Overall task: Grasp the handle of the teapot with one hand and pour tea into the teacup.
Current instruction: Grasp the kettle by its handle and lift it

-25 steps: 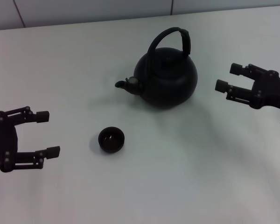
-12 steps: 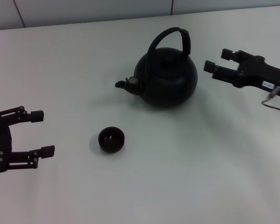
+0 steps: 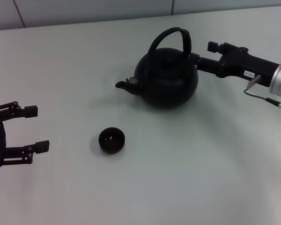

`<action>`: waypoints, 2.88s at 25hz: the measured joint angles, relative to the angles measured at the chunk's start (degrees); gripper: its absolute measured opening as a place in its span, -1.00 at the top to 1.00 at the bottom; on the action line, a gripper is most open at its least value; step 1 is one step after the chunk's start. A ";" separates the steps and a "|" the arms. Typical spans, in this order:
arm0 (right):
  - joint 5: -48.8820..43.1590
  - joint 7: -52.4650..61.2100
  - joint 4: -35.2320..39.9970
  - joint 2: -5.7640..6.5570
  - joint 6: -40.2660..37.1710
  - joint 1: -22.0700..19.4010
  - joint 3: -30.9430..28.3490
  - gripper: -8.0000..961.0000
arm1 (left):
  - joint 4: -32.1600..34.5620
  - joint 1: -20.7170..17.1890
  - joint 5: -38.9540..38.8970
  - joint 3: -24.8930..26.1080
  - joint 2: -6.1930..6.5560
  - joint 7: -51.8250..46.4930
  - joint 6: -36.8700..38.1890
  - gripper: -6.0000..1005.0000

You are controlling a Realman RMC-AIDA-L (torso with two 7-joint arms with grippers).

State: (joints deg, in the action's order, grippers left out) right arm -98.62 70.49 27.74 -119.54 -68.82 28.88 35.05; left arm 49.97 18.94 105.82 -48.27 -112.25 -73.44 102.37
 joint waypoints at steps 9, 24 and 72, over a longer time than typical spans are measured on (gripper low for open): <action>0.00 -0.76 -2.29 0.02 5.05 3.20 0.02 -0.68 | 0.04 0.13 0.00 0.36 0.03 0.15 -0.43 -0.71; 1.71 -2.24 -3.92 0.05 9.71 6.79 0.11 -0.67 | 0.03 0.76 0.00 0.46 -0.35 -0.04 -1.93 -0.71; 1.68 0.07 -4.90 0.45 12.97 7.96 4.77 -0.17 | 2.34 0.33 7.65 0.37 -0.34 0.39 -1.42 -0.71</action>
State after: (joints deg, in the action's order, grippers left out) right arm -96.95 70.56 22.83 -119.09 -55.85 36.84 39.82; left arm 52.31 19.27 113.47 -47.90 -112.59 -73.05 100.95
